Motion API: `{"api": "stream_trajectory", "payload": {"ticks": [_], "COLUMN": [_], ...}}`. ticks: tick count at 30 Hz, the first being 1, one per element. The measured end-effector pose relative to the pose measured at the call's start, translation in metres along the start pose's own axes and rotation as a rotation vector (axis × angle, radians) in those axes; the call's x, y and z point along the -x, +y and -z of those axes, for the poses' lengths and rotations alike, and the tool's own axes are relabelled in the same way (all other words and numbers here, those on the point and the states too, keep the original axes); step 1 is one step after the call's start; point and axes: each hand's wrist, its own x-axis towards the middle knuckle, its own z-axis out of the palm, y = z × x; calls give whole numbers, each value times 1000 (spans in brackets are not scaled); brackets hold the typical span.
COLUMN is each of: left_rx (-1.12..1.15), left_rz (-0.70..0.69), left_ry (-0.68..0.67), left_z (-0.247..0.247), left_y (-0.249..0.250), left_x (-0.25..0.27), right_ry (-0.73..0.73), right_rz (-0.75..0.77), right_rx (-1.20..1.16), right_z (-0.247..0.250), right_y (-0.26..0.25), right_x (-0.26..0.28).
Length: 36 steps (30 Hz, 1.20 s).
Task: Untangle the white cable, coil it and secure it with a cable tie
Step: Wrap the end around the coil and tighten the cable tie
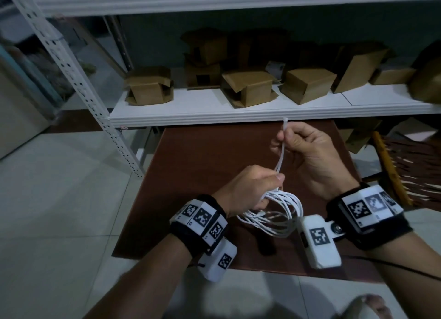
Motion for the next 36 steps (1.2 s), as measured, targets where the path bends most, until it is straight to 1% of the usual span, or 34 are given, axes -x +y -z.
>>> {"api": "stream_trajectory", "payload": {"ticks": [4, 7, 10, 14, 19, 24, 26, 30, 36], "left_rx": [61, 105, 79, 63, 75, 166, 174, 166, 200], "left_rz": [-94, -146, -159, -159, -187, -216, -225, -288, -358], "left_ry": [30, 104, 213, 255, 300, 455, 508, 563, 615], "left_z": [6, 11, 14, 15, 15, 16, 16, 17, 15], "left_y": [5, 9, 8, -1, -2, -2, -2, 0, 3], "left_x": [2, 2, -2, -7, -9, -12, -13, -12, -11], "right_ry": [-5, -30, -68, -99, -55, 53, 74, 69, 16], "right_rz": [-5, -25, -39, -27, 8, 21, 24, 33, 110], "right_rx": [42, 78, 152, 207, 231, 182, 185, 217, 331], "right_z": [7, 10, 10, 9, 7, 8, 9, 8, 7], "right_y": [2, 4, 7, 6, 6, 10, 11, 12, 11], "right_x": [1, 2, 5, 8, 8, 7, 6, 7, 6]}}
